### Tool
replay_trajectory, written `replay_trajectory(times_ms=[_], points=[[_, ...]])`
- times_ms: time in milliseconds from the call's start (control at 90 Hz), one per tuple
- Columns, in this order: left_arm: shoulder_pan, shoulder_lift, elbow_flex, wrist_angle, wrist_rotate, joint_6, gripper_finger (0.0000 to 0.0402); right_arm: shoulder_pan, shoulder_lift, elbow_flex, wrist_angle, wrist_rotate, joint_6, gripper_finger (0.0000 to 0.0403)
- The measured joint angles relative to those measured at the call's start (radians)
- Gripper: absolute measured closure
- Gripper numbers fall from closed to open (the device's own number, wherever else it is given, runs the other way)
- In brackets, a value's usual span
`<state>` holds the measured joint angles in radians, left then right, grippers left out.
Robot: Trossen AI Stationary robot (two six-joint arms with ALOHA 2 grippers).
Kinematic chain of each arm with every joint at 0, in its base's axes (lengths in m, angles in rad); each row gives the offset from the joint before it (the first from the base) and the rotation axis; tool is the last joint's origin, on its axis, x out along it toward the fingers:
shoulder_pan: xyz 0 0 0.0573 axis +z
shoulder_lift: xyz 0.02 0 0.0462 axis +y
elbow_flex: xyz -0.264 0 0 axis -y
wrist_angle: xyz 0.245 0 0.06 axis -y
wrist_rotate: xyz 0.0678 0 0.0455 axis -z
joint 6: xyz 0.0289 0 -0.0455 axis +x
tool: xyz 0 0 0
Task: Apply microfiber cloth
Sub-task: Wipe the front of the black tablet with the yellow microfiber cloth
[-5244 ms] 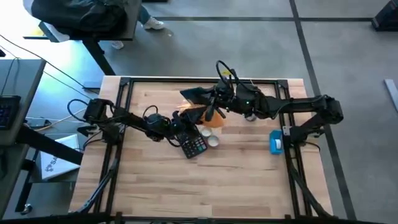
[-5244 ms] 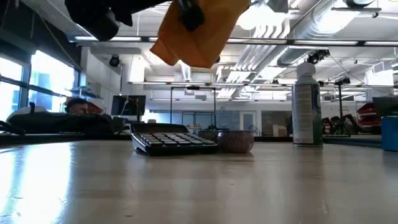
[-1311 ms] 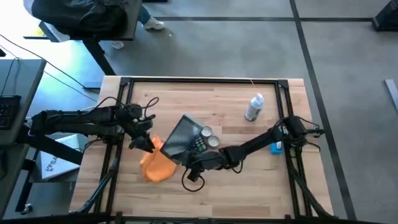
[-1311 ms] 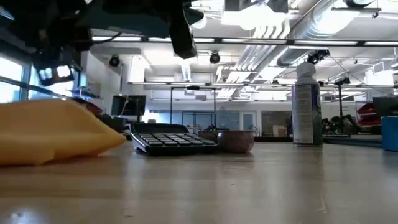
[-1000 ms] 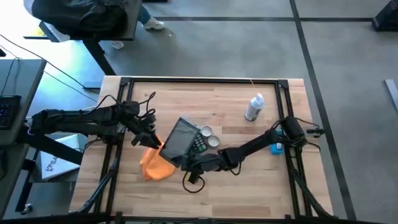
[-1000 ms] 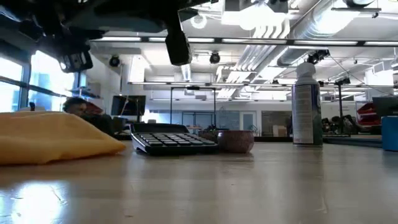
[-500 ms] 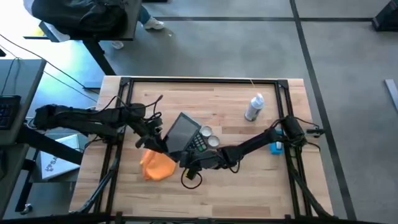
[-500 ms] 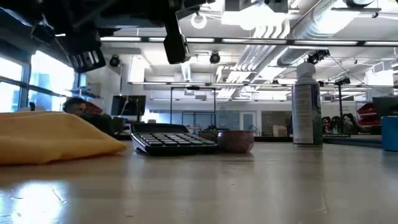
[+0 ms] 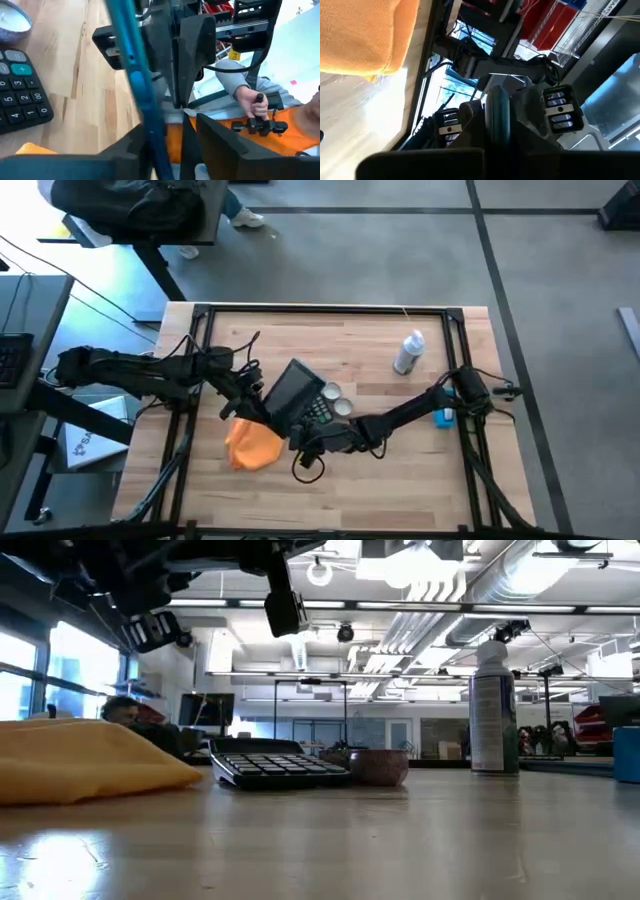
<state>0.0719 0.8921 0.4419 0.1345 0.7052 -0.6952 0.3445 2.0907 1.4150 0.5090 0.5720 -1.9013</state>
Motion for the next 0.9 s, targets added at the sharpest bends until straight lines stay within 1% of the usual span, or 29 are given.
replay_trajectory(times_ms=[133, 189, 278, 400, 489, 578, 656, 744, 833, 900], points=[[0.0, 0.0, 0.0, 0.0, 0.005, 0.022, 0.0372, 0.0, 0.0, 0.001, -0.003, 0.005, -0.017, 0.0398], [0.001, 0.001, 0.0, 0.0, 0.005, 0.037, 0.0388, 0.0, 0.0, 0.001, -0.007, 0.008, -0.019, 0.0389], [0.001, 0.0, 0.0, 0.002, 0.001, 0.064, 0.0389, 0.003, 0.0, 0.001, -0.009, 0.018, 0.015, 0.0365], [0.013, -0.016, 0.0, 0.003, 0.008, 0.115, 0.0393, 0.004, 0.0, 0.018, -0.018, 0.029, 0.082, 0.0314], [0.054, -0.053, 0.0, -0.015, 0.038, 0.144, 0.0396, 0.004, 0.0, 0.044, -0.018, 0.059, 0.116, 0.0273], [0.116, -0.118, 0.0, -0.051, 0.062, 0.184, 0.0397, 0.008, 0.0, 0.078, -0.024, 0.076, 0.183, 0.0236], [0.188, -0.189, 0.0, -0.099, 0.075, 0.223, 0.0398, 0.01, 0.0, 0.114, -0.08, 0.052, 0.319, 0.021], [0.279, -0.269, 0.0, -0.168, 0.069, 0.27, 0.0398, 0.009, 0.0, 0.161, -0.235, -0.042, 0.573, 0.0191], [0.359, -0.328, 0.0, -0.222, 0.04, 0.311, 0.0398, -0.01, 0.006, 0.197, -0.338, -0.173, 0.855, 0.0185], [0.407, -0.355, 0.0, -0.262, 0.021, 0.334, 0.0398, -0.032, 0.024, 0.225, -0.334, -0.209, 1.04, 0.0186]])
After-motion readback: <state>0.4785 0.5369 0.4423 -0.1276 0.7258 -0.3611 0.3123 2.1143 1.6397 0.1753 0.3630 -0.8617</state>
